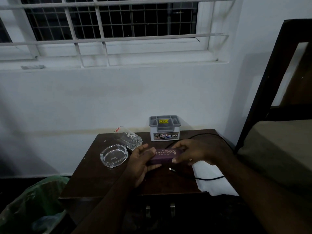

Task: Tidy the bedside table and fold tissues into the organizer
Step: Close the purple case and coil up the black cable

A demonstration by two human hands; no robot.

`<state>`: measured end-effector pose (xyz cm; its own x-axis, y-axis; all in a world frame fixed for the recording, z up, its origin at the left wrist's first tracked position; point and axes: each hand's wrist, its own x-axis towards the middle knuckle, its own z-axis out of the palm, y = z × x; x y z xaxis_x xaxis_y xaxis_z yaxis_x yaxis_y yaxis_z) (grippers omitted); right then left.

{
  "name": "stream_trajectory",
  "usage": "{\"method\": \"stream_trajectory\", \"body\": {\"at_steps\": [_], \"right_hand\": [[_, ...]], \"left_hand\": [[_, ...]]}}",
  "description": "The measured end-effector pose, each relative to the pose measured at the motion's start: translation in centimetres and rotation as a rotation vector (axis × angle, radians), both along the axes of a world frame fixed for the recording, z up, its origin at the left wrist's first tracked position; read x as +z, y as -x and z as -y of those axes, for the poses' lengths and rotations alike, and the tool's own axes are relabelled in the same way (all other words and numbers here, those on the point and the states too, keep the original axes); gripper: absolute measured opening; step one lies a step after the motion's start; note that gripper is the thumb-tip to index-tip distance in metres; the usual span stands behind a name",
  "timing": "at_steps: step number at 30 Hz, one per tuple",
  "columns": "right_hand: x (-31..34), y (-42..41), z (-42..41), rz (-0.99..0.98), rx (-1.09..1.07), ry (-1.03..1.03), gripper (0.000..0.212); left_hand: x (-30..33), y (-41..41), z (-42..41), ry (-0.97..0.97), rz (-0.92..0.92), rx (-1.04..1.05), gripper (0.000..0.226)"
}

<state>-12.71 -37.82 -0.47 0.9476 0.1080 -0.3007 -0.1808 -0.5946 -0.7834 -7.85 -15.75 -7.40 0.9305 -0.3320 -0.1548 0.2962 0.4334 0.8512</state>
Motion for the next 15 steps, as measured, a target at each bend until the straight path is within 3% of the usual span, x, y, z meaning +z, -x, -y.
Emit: {"method": "stream_trajectory", "body": {"at_steps": [4, 7, 11, 15], "right_hand": [[1.0, 0.2, -1.1, 0.176, 0.159, 0.396, 0.065], [2.2, 0.3, -0.2, 0.205, 0.137, 0.480, 0.067], [3.0, 0.5, 4.7, 0.196, -0.070, 0.591, 0.068], [1.4, 0.6, 9.6, 0.126, -0.334, 0.609, 0.086]], "left_hand": [[0.6, 0.3, 0.0, -0.079, 0.022, -0.028, 0.060], [1.1, 0.7, 0.8, -0.250, 0.100, -0.020, 0.056], [1.5, 0.9, 4.1, -0.679, 0.580, 0.294, 0.016], [1.8, -0.2, 9.5, -0.863, 1.170, 0.124, 0.005]]}}
